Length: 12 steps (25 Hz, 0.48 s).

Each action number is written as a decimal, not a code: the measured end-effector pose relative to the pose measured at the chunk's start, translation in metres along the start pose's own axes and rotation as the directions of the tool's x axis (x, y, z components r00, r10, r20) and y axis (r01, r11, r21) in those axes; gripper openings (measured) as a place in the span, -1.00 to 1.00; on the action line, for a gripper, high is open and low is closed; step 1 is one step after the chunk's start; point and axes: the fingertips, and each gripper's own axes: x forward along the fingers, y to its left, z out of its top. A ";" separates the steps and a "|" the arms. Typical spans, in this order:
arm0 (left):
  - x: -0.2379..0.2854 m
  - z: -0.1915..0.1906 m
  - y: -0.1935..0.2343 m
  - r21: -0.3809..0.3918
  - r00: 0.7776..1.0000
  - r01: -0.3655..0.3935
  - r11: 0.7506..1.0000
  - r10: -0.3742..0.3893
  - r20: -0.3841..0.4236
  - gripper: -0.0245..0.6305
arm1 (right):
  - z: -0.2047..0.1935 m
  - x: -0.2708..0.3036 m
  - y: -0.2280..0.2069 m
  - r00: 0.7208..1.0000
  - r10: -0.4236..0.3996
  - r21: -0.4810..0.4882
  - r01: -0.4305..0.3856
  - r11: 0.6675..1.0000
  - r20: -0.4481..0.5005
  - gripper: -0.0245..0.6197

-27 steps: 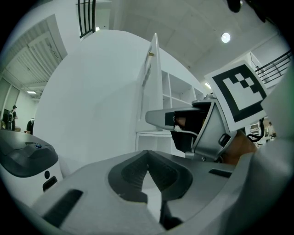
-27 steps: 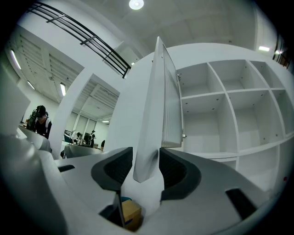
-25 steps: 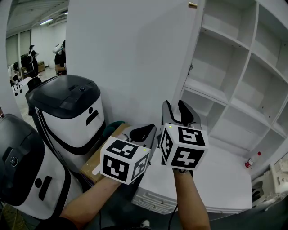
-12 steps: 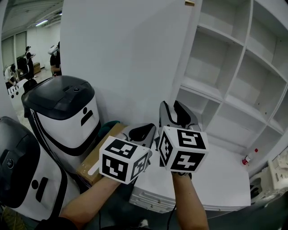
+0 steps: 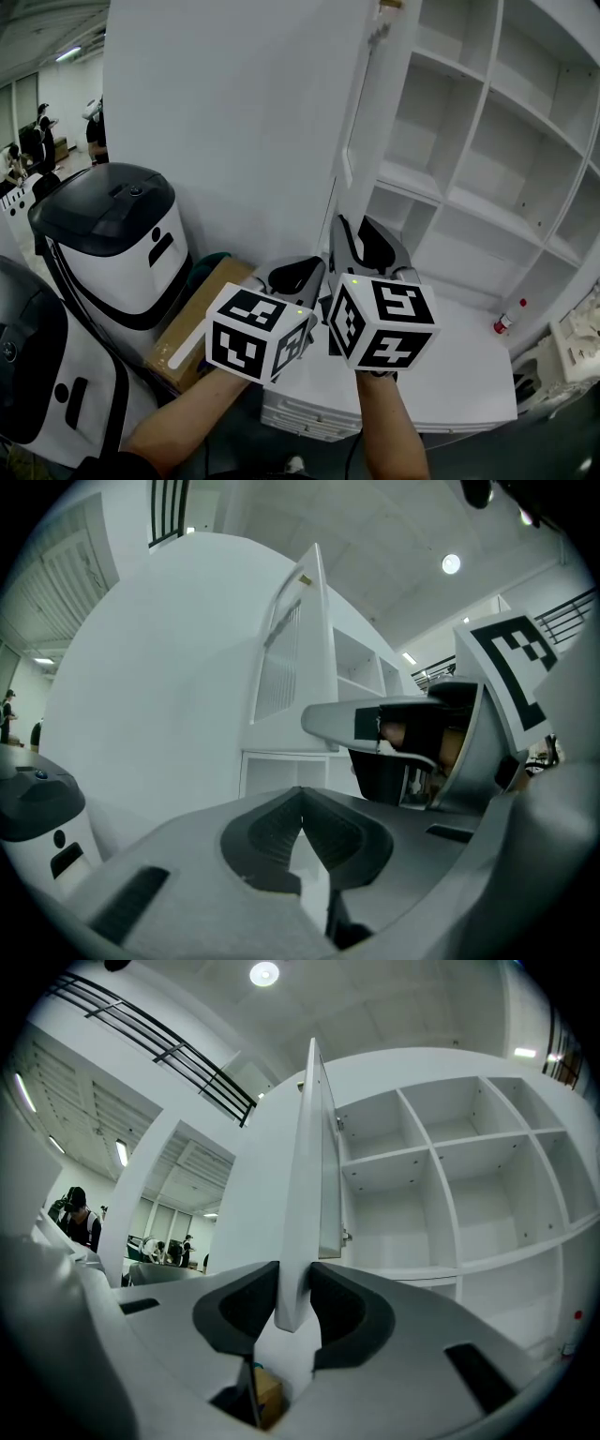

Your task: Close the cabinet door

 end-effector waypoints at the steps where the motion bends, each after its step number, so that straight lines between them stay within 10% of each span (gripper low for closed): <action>1: 0.003 0.000 -0.003 0.001 1.000 0.005 1.000 -0.005 0.000 -0.88 | 0.000 -0.002 -0.004 1.000 -0.003 0.001 0.003 1.000 0.001 -0.59; 12: 0.037 -0.001 -0.035 0.018 0.999 0.047 0.999 -0.047 -0.010 -0.88 | -0.001 -0.016 -0.049 1.000 -0.026 0.031 0.026 0.999 0.011 -0.66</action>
